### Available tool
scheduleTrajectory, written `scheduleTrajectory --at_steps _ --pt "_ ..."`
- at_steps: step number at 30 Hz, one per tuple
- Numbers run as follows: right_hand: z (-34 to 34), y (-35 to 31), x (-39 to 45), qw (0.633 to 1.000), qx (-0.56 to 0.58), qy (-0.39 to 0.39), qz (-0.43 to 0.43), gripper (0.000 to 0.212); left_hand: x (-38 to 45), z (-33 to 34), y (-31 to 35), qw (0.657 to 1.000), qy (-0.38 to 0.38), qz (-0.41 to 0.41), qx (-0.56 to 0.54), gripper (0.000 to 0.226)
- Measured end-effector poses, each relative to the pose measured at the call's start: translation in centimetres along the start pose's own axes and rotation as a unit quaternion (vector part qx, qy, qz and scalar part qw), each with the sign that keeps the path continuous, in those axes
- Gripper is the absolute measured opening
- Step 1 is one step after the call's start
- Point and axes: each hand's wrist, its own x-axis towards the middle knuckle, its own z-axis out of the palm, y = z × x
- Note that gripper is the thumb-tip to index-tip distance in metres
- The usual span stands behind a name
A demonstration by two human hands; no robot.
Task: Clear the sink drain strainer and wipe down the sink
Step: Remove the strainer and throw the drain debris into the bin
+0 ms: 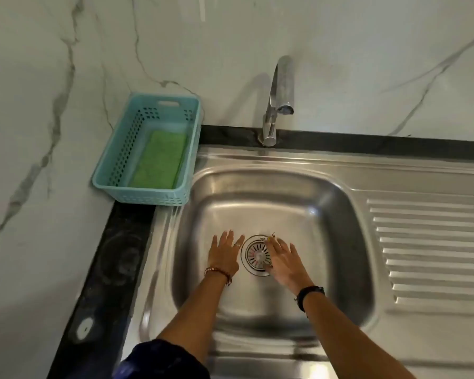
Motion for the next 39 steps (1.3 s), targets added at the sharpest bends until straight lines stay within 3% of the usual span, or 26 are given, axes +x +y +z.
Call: scheduleTrajectory --at_steps 4,8,12,14,17,22,25,30,36,39 --pt "1.6 0.1 0.5 1.000 0.013 -0.002 0.006 0.055 0.8 1.2 0.8 0.999 -0.005 0.033 0.027 0.065" --pt "2.9 0.0 1.1 0.995 0.078 -0.004 0.060 0.051 1.2 2.3 1.2 1.000 -0.011 0.016 0.016 0.061" --pt "4.0 -0.6 1.6 0.977 0.169 0.029 0.126 0.049 1.6 2.8 1.8 0.997 -0.032 -0.033 -0.056 0.058" --pt "4.1 -1.1 1.9 0.946 0.262 0.074 0.173 0.045 1.8 2.8 2.0 0.988 -0.039 -0.073 -0.133 0.056" --pt "3.8 -1.6 2.6 0.872 0.406 0.123 0.246 0.037 2.2 2.8 2.3 0.951 -0.054 -0.143 -0.268 0.055" --pt "3.2 -1.9 3.1 0.767 0.514 0.169 0.344 0.027 2.8 2.2 2.5 0.888 -0.050 -0.206 -0.407 0.048" --pt "2.9 -1.7 2.9 0.751 0.532 0.173 0.351 0.025 2.5 1.8 2.4 0.853 -0.031 -0.222 -0.471 0.041" --pt "1.0 -0.8 1.7 0.757 0.531 0.205 0.321 0.022 1.3 0.8 2.8 0.794 0.036 -0.225 -0.563 0.030" --pt "-3.5 0.4 -1.8 0.730 0.556 0.309 0.248 0.017 -0.1 -3.0 4.7 0.758 0.121 -0.155 -0.622 0.013" --pt "-5.8 1.4 -4.0 0.703 0.568 0.369 0.215 0.015 -0.8 -5.2 6.6 0.713 0.118 -0.126 -0.680 0.014"
